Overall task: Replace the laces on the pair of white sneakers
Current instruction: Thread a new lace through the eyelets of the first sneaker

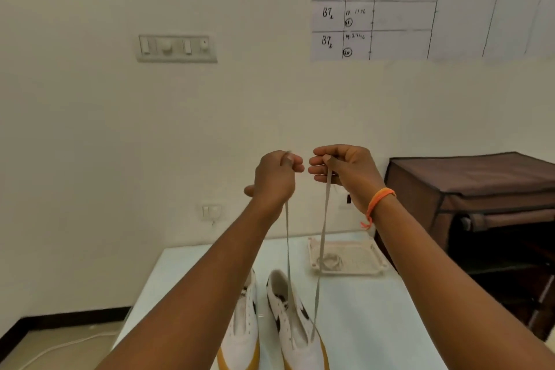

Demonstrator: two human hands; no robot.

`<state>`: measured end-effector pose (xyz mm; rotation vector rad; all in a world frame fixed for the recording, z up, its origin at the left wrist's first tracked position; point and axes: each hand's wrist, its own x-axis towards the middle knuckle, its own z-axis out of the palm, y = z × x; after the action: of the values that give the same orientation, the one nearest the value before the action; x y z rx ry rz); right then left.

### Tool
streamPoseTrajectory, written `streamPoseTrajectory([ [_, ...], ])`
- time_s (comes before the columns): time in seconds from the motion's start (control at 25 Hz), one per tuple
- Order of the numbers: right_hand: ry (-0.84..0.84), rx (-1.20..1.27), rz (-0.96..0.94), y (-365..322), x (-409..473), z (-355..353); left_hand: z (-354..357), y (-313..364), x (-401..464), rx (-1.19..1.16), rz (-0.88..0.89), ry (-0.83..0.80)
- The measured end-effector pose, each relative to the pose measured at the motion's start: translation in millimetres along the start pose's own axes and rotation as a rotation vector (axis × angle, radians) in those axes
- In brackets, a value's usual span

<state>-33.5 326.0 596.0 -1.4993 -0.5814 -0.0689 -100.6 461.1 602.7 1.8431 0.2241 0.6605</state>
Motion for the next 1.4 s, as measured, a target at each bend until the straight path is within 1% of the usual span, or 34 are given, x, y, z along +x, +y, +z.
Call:
streamPoseTrajectory([
  [0.08,-0.019,-0.041,-0.071,-19,3,-1,1,17,0,-0.044,0.059,-0.034],
  [0.16,-0.039,-0.13,-0.163,-33,3,1,0,26,-2,-0.11,0.033,-0.05],
  [0.32,-0.011,-0.442,-0.415,-51,4,8,-5,27,-3,-0.154,-0.002,-0.057],
  [0.4,0.005,-0.48,-0.475,-57,6,11,-9,28,0,-0.163,-0.015,-0.067],
  [0.52,0.036,-0.422,-0.47,-64,10,11,-11,30,3,-0.159,-0.016,-0.059],
  [0.64,0.024,-0.348,-0.39,-60,8,13,-14,24,6,-0.152,-0.013,-0.055],
  [0.76,0.018,-0.358,-0.277,-24,3,12,-11,3,6,-0.151,-0.04,-0.07],
  [0.8,0.034,-0.361,-0.236,-8,0,9,-11,-6,4,-0.091,-0.013,-0.064],
  [0.84,0.041,-0.365,-0.18,11,-4,7,-11,-20,1,0.017,0.026,-0.07],
  [0.88,0.034,-0.385,-0.111,36,-9,5,-9,-41,-4,0.155,0.053,-0.108],
  [0.92,0.013,-0.43,-0.04,64,-16,2,-5,-67,-9,0.296,0.057,-0.183],
  [1.0,-0.026,-0.558,0.118,132,-38,-6,6,-139,-28,0.468,-0.064,-0.359],
  [1.04,-0.036,-0.626,0.199,168,-51,-9,11,-178,-42,0.517,-0.154,-0.405],
  [1.08,-0.062,-0.699,0.281,204,-67,-10,17,-217,-58,0.556,-0.25,-0.415],
  [1.16,-0.167,-0.817,0.417,259,-103,-7,27,-277,-93,0.602,-0.391,-0.384],
  [1.24,-0.234,-0.845,0.522,301,-135,4,40,-316,-121,0.608,-0.432,-0.373],
  [1.32,-0.206,-0.841,0.568,324,-159,17,54,-336,-136,0.574,-0.424,-0.349],
  [1.4,-0.108,-0.829,0.545,336,-168,27,64,-344,-140,0.556,-0.41,-0.277],
])
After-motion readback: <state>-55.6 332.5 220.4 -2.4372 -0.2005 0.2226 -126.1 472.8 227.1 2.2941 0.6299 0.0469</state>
